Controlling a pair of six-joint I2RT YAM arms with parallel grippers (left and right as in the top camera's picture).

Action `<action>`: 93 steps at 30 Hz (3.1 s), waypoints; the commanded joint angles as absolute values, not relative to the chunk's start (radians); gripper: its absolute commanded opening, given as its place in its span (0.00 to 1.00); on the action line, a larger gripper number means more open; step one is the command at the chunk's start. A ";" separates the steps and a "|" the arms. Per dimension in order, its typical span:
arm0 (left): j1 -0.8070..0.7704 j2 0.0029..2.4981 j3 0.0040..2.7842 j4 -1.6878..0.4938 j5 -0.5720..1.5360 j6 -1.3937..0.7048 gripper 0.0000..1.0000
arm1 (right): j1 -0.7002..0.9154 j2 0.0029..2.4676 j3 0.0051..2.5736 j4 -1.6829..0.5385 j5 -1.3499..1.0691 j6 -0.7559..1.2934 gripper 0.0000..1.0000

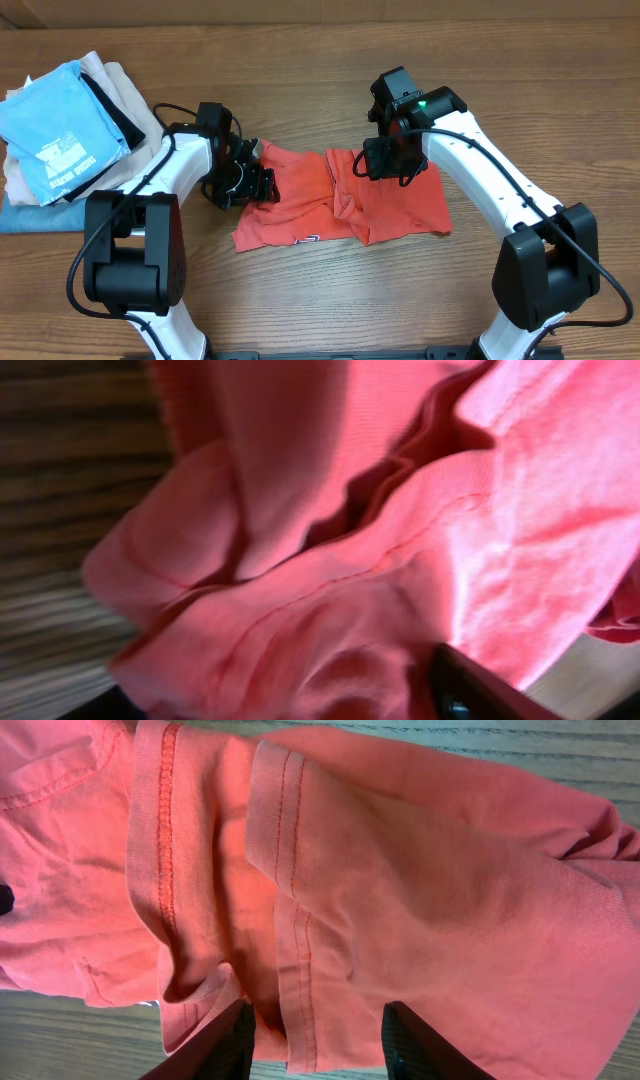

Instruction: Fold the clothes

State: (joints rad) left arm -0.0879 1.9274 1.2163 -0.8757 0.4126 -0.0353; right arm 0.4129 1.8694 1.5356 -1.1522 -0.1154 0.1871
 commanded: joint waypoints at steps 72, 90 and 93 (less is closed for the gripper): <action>0.029 1.922 1.707 -1.384 -0.008 -0.076 0.76 | 0.354 1.859 1.174 -0.759 -0.579 -0.022 0.68; 0.029 1.922 1.707 -1.391 0.027 -0.094 0.76 | 0.322 1.859 1.063 -0.532 -0.484 0.121 0.04; 0.029 1.922 1.707 -1.391 0.047 -0.094 0.77 | 0.268 1.859 1.084 -0.577 -0.391 0.155 0.04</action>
State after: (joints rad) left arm 0.0219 1.9305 1.7123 -1.3895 0.0151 -0.0761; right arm 0.3298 1.8694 1.0687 -0.5556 -0.5114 0.1070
